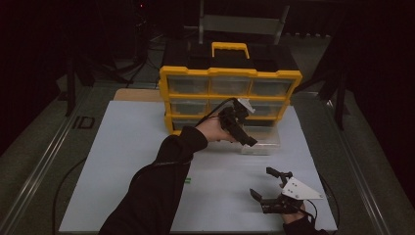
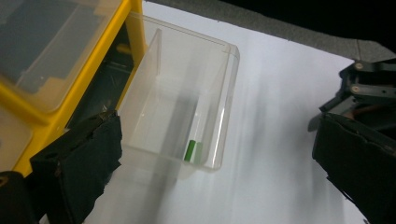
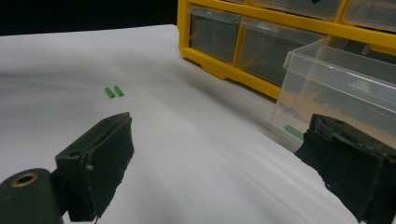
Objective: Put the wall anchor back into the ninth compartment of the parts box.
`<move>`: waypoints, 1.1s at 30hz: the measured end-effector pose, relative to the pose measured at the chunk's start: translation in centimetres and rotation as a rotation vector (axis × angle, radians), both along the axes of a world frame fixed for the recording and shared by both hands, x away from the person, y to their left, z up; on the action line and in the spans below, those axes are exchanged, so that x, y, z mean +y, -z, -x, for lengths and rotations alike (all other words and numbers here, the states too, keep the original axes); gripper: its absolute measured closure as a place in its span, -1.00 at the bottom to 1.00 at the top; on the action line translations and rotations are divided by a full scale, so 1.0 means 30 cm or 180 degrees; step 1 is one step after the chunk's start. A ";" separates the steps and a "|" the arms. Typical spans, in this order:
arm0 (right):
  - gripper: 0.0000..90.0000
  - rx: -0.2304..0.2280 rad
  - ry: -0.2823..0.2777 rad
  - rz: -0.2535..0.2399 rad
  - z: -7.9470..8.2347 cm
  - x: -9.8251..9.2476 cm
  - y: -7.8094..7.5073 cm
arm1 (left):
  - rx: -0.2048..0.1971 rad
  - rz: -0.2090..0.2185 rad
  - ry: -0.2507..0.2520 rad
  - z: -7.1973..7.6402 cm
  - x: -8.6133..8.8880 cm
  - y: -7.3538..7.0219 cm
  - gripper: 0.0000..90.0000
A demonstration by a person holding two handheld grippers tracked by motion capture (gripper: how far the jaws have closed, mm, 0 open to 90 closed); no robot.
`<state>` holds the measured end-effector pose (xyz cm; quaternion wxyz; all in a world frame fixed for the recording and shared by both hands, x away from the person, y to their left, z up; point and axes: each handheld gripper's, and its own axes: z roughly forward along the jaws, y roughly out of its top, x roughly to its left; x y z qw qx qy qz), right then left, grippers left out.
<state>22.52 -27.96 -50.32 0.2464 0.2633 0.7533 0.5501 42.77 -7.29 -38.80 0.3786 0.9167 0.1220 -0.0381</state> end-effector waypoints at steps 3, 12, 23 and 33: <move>-0.82 -0.0002 -0.0001 0.0004 0.000 0.000 0.000 | -0.0011 0.0039 0.0017 0.008 0.027 -0.005 -0.95; -0.82 -0.0002 0.0012 0.0007 0.000 -0.001 0.000 | -0.0030 0.0086 0.0035 0.037 0.102 -0.018 -0.95; -0.82 -0.0017 0.0011 0.0008 -0.001 0.000 0.001 | -0.0070 0.0153 0.0031 0.072 0.231 -0.035 -0.95; -0.82 -0.0028 0.0008 0.0031 0.001 0.004 -0.001 | -0.0115 0.0116 0.0020 0.113 0.331 -0.038 -0.95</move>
